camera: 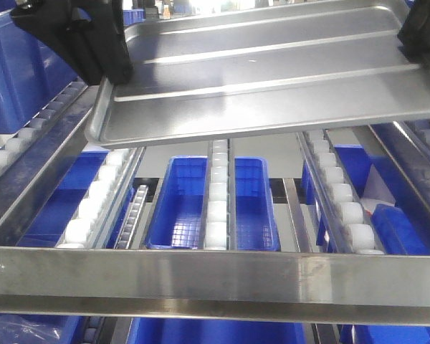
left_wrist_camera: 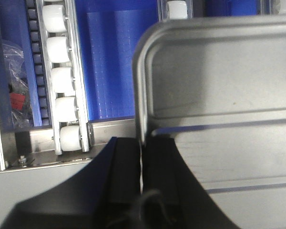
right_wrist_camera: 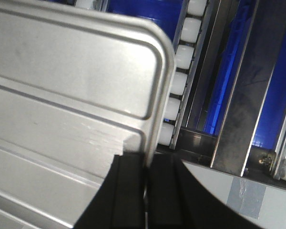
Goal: Grab silver tray and stack on right shelf
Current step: 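Lift the silver tray with both grippers off the shelf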
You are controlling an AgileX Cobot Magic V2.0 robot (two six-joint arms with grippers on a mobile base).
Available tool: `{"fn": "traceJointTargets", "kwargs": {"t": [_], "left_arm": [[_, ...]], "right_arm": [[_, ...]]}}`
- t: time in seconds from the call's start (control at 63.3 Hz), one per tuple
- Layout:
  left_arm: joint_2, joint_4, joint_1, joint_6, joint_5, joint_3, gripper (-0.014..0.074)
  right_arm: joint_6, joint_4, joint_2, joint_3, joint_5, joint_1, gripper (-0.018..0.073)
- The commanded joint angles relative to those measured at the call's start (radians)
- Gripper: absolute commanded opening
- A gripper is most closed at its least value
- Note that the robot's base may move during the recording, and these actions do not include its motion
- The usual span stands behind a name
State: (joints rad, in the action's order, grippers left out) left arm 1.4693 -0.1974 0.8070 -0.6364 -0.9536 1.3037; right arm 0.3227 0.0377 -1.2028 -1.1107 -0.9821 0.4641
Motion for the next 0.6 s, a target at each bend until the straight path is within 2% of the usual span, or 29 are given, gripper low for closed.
{"fn": "traceJointTargets", "kwargs": {"t": [0.0,0.237,0.584], "left_arm": [[-0.042,-0.011,0.016,0.030,0.030,0.043,-0.0100],[-0.040,-0.042,0.016,0.030,0.038,0.054,-0.0100],[-0.039,-0.042,0.016,0.030,0.015,0.054,-0.0100]], "right_arm": [[-0.022,0.010,0.028,-0.011,0.083,-0.002,0.0057],[-0.022,0.010,0.028,-0.002,0.096,-0.002,0.0057],[-0.022,0.010,0.028,-0.002,0.094,-0.002,0.0057]]}}
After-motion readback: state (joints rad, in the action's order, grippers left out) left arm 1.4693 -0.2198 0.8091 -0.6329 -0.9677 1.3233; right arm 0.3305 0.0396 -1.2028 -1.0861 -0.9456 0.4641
